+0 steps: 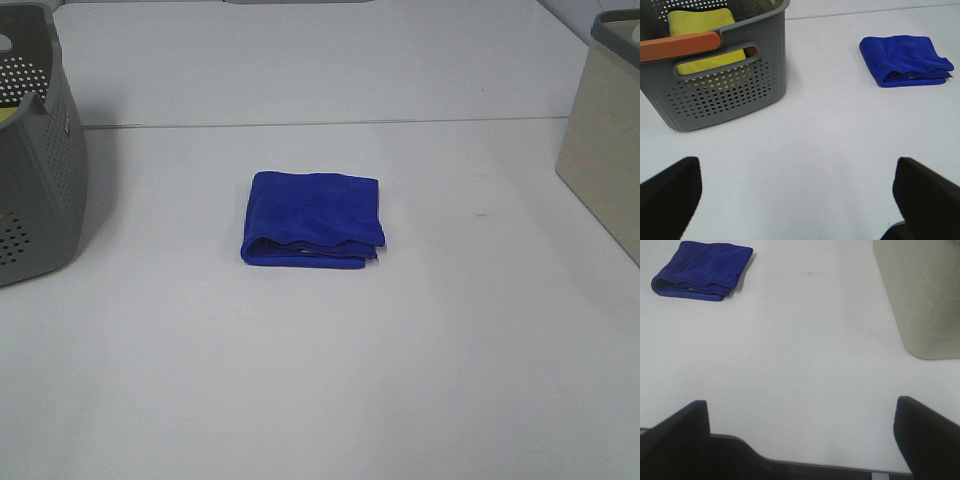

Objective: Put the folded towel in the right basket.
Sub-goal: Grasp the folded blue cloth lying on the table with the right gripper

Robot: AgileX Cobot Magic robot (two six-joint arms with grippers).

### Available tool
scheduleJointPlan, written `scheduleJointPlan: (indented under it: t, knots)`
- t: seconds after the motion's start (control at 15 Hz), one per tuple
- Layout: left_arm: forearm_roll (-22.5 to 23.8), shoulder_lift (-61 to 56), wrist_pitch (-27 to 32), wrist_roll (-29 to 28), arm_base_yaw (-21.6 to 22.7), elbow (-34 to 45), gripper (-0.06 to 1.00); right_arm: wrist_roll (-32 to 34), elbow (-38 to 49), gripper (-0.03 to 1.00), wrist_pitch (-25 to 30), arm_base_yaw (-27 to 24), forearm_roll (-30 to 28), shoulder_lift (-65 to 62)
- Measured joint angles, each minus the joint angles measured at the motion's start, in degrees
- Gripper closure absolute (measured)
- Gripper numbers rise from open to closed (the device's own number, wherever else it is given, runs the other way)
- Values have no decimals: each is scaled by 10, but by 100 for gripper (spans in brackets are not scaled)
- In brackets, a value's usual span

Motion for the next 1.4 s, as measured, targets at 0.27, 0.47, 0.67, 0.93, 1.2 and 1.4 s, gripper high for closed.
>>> scheduleJointPlan:
  t: [0.27,0.47,0.67,0.93,1.2,1.4]
  knots:
    - [0,0,0,0,0,0,-1,0,0,1,0,0,-2,0]
    - [0,0,0,0,0,0,-1,0,0,1,0,0,-2,0]
    - [0,0,0,0,0,0,-1,1,0,1,0,0,-2,0]
    - [0,0,0,0,0,0,-1,1,0,1,0,0,-3,0]
    - [0,0,0,0,0,0,-1,1,0,1,0,0,-3,0]
    - [0,0,0,0,0,0,-1,1,0,1,0,0,-3,0]
